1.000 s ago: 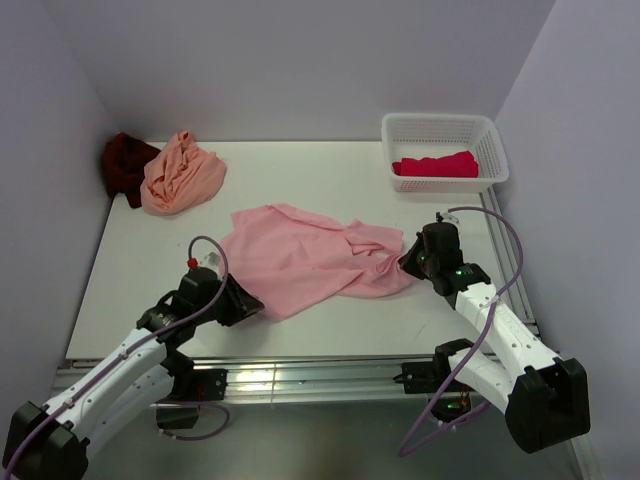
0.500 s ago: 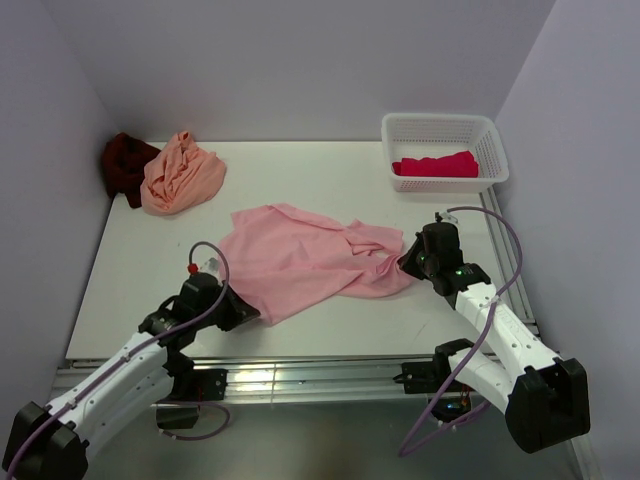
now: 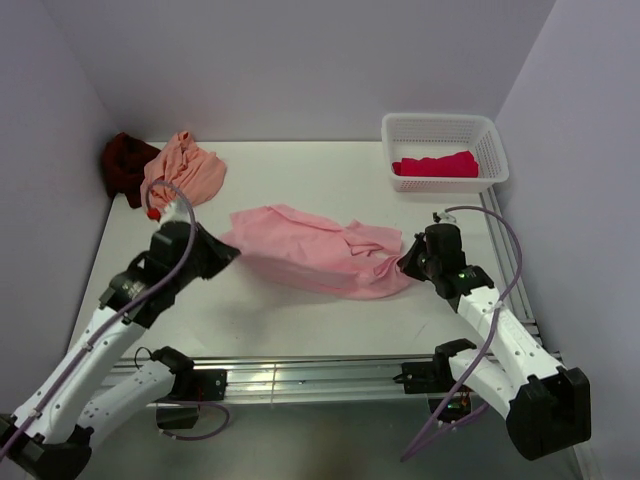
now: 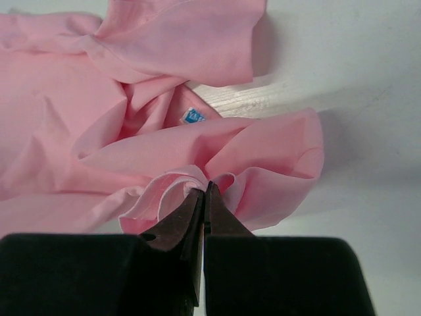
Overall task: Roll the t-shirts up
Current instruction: Flatten the tshirt
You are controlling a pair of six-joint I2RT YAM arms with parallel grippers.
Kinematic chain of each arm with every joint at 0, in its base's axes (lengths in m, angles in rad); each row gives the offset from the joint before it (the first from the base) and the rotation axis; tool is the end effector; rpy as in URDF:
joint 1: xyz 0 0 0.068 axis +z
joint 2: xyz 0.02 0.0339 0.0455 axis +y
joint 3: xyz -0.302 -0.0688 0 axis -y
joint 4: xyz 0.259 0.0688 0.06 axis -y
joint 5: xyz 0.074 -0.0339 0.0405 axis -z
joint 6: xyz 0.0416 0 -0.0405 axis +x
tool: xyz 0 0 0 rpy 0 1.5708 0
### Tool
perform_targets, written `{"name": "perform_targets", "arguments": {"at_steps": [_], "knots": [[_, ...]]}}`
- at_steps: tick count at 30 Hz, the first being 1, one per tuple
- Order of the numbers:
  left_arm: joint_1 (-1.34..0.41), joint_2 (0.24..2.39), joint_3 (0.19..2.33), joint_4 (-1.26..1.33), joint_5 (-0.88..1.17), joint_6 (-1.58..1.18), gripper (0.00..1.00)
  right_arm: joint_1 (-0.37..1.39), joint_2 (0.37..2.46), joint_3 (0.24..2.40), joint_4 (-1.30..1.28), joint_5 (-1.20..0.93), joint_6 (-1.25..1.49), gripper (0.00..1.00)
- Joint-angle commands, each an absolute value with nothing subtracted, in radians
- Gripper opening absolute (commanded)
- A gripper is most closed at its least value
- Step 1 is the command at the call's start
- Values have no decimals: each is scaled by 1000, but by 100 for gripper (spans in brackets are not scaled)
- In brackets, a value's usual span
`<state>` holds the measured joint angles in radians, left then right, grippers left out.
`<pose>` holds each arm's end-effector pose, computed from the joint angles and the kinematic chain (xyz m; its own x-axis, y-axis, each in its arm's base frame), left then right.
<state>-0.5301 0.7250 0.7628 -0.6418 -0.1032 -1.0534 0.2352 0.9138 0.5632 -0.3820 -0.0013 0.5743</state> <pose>0.1277 -0.0699 0.3180 -0.6159 -0.6411 -0.4580 -0.2133 0.6952 -0.6864 0.1802 0.0432 0.2427 -0.6732 0.3973 -0.6237 0.1569 0.9009 0.4046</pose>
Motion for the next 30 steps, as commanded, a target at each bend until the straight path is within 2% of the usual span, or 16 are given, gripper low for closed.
{"name": "perform_targets", "arguments": {"at_steps": [1,3,6,7,11,16,20,23,24,30], "knots": [[-494,846,1067,-767,-273,-950,0,232,878,565,-347,-104,532,0],[-457,903,1159,-820,-270,-896,0,244,864,545,-325,-139,522,0],[-342,969,1253,-830,-194,-823,0,363,848,557,-339,-26,512,0],[-266,982,1258,-818,-163,-804,0,412,853,578,-353,53,508,0],[-51,1012,1249,-799,-16,-727,0,631,899,630,-371,155,479,0],[184,1048,1194,-750,139,-673,0,773,959,663,-367,201,433,0],[233,1065,1167,-729,150,-655,0,857,962,657,-354,181,403,10],[258,1068,1149,-723,140,-640,0,946,934,646,-318,109,361,21],[264,1065,1144,-718,137,-632,0,974,928,641,-307,82,354,27],[301,1049,1089,-700,143,-606,0,1163,899,627,-281,35,342,35]]}}
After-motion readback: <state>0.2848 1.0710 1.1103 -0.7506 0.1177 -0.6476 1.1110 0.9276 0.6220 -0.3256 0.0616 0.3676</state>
